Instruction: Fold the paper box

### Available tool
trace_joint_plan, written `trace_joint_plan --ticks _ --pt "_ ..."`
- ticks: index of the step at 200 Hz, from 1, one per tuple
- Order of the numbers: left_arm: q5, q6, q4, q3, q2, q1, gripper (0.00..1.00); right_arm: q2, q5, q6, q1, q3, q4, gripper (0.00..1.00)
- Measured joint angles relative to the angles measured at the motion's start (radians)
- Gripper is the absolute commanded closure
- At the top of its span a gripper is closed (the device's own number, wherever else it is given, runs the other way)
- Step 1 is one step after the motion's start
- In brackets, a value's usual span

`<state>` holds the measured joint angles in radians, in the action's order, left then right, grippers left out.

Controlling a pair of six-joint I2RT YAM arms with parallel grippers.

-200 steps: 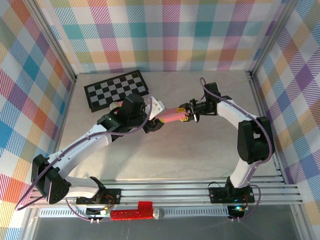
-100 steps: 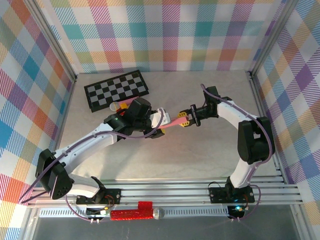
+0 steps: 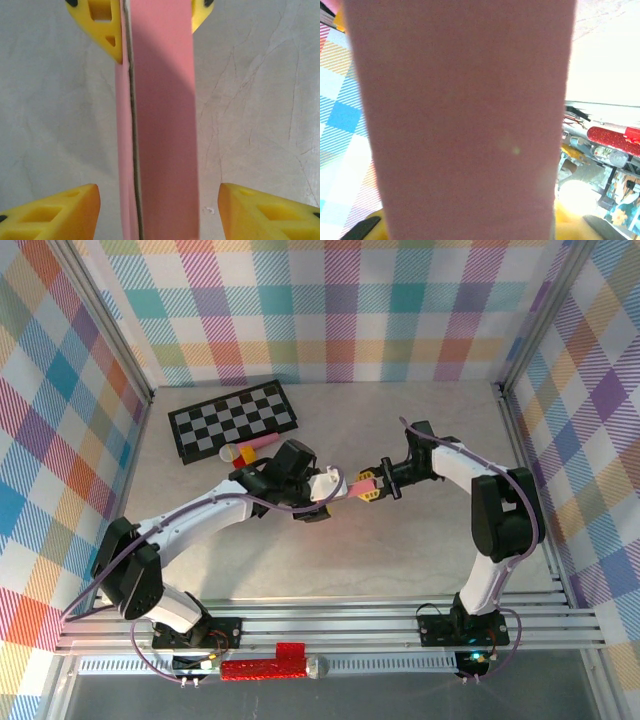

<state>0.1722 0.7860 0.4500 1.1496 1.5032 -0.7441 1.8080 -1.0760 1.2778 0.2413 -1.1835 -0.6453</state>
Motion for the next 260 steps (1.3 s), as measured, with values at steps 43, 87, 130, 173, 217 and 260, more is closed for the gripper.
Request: trace_joint_plan --ticks 43,87,130,173,217,260 --pt "0.003 -0.008 0.0 0.0 0.016 0.0 0.47 0.0 -0.003 -0.022 0.0 0.053 -0.029 0.57" --pt "0.037 -0.014 0.007 0.0 0.05 -0.001 0.47 0.0 -0.018 0.011 -0.007 0.139 0.019 0.59" --pt "0.052 -0.029 0.008 0.019 0.074 -0.002 0.41 0.0 -0.018 0.072 -0.02 0.143 0.076 0.63" --pt "0.082 -0.037 0.013 0.032 0.075 -0.002 0.34 0.0 0.002 0.107 -0.02 0.105 0.077 0.66" --pt "0.044 -0.011 0.016 0.032 0.078 -0.014 0.34 -0.003 0.005 0.145 -0.02 0.102 0.071 0.66" --pt "-0.001 0.02 0.016 0.032 0.104 -0.019 0.38 -0.075 0.021 0.178 -0.02 0.149 -0.008 0.65"
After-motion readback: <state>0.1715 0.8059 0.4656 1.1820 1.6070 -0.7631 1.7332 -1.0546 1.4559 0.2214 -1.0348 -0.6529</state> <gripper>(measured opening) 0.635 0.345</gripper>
